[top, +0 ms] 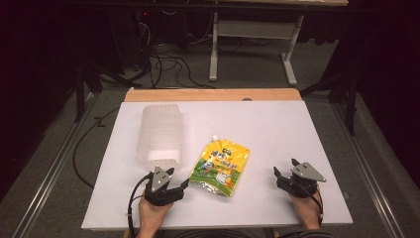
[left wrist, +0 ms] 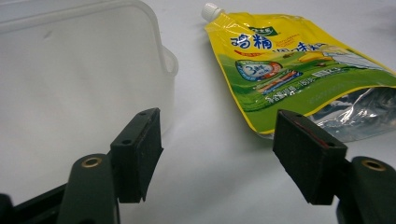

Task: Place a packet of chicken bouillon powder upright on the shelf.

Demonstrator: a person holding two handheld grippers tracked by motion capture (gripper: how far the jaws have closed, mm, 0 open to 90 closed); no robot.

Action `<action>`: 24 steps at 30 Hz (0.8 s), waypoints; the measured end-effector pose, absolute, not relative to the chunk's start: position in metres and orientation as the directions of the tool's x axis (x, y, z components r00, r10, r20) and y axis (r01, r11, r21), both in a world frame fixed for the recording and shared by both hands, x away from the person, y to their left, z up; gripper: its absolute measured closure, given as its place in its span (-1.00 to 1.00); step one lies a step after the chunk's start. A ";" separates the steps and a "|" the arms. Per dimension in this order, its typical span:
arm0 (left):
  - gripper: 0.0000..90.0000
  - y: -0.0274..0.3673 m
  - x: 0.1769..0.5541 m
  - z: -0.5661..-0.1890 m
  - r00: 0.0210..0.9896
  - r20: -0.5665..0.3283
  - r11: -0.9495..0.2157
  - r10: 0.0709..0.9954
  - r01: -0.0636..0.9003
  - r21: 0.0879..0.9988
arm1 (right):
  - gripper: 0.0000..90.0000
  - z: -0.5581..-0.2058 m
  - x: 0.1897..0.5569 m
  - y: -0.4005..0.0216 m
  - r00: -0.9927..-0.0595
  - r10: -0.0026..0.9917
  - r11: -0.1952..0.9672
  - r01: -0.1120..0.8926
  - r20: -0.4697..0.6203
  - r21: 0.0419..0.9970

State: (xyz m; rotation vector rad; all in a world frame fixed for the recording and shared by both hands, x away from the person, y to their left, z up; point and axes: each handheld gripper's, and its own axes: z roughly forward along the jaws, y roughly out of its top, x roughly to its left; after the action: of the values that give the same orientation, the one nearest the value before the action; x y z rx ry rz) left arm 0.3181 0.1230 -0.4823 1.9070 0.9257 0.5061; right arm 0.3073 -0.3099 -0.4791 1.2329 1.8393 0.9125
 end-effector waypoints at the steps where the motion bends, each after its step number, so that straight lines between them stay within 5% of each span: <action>1: -0.28 0.123 0.318 -0.482 0.631 -0.027 -0.290 0.775 0.394 0.872 | -0.34 -0.479 0.307 -0.310 -0.276 0.944 0.291 0.427 -0.182 0.856; 24: -0.35 0.101 0.311 -0.464 0.685 -0.025 -0.329 0.728 0.382 0.864 | -0.34 -0.479 0.306 -0.311 -0.276 0.945 0.284 0.420 -0.176 0.862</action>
State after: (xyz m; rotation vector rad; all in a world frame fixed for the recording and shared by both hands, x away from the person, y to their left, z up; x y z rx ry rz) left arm 0.3115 0.1011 -0.4636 1.9513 0.8599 0.4612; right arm 0.3065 -0.3109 -0.4787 1.2308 1.8347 0.9245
